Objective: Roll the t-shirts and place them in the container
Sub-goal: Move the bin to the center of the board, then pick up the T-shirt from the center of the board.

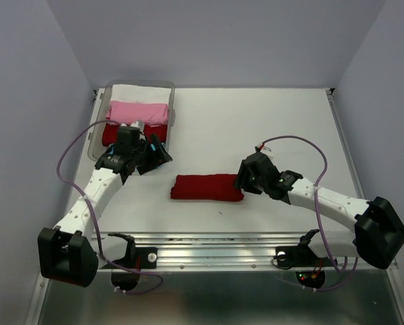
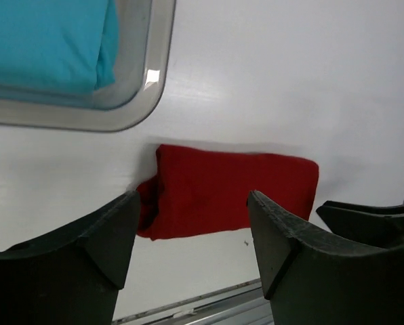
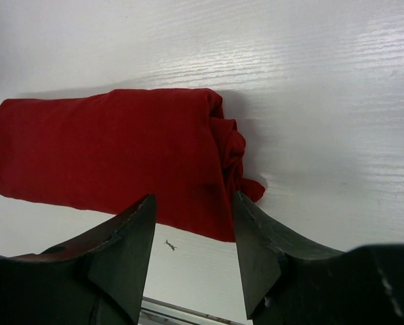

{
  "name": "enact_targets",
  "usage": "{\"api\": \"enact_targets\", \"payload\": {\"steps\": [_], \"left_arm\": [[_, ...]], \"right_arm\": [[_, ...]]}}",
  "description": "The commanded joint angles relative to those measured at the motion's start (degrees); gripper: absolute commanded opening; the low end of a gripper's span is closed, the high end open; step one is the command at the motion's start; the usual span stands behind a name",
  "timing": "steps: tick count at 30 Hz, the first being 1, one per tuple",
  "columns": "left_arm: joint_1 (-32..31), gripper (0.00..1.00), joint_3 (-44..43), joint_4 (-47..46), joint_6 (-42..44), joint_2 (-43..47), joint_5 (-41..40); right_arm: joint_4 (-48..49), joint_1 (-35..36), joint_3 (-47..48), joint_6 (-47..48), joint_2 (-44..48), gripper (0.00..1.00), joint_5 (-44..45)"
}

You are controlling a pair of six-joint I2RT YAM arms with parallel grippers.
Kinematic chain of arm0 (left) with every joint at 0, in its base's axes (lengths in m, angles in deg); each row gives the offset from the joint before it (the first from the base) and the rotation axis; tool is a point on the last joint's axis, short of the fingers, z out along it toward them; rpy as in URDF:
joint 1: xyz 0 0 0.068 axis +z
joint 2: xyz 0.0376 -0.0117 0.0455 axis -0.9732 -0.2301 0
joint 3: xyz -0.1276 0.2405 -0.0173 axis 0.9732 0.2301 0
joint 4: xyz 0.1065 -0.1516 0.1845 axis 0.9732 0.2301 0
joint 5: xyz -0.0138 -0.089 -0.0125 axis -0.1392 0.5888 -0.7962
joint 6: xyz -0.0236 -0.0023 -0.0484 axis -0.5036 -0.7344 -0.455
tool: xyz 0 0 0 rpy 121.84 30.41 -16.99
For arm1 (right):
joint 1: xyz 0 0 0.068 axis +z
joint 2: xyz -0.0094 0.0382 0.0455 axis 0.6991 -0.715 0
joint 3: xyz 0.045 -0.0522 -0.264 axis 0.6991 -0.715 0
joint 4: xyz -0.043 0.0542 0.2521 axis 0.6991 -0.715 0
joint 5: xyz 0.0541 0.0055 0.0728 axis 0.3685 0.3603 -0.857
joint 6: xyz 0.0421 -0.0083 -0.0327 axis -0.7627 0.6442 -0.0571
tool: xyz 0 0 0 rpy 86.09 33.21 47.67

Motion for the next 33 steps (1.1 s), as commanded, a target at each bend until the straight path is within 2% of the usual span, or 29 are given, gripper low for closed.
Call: {"api": "enact_targets", "payload": {"steps": [1,10,16,25,28,33], "left_arm": [[-0.35,0.77,9.25,-0.98,-5.49,1.39,1.62],[-2.81,0.77,20.17,-7.31,-5.32,0.00,3.29],[-2.98,0.75,20.97,-11.52,-4.18,-5.98,3.90],[-4.39,0.70,23.07,-15.04,-4.97,-7.92,7.41],[-4.39,0.67,23.51,-16.19,-5.50,-7.57,8.38],[-4.56,0.67,23.78,-17.15,-5.67,-8.10,9.35]], "right_arm": [[0.22,-0.31,2.14,1.66,-0.20,0.57,-0.36],[-0.75,-0.31,2.23,1.49,1.12,0.59,0.17],[-1.10,-0.31,2.06,1.14,1.04,0.59,-0.36],[-1.54,-0.31,0.65,0.44,1.39,0.60,1.04],[-1.28,-0.31,0.48,0.17,-0.63,0.51,1.74],[0.92,-0.31,0.65,0.61,-5.64,0.46,1.40]]}}
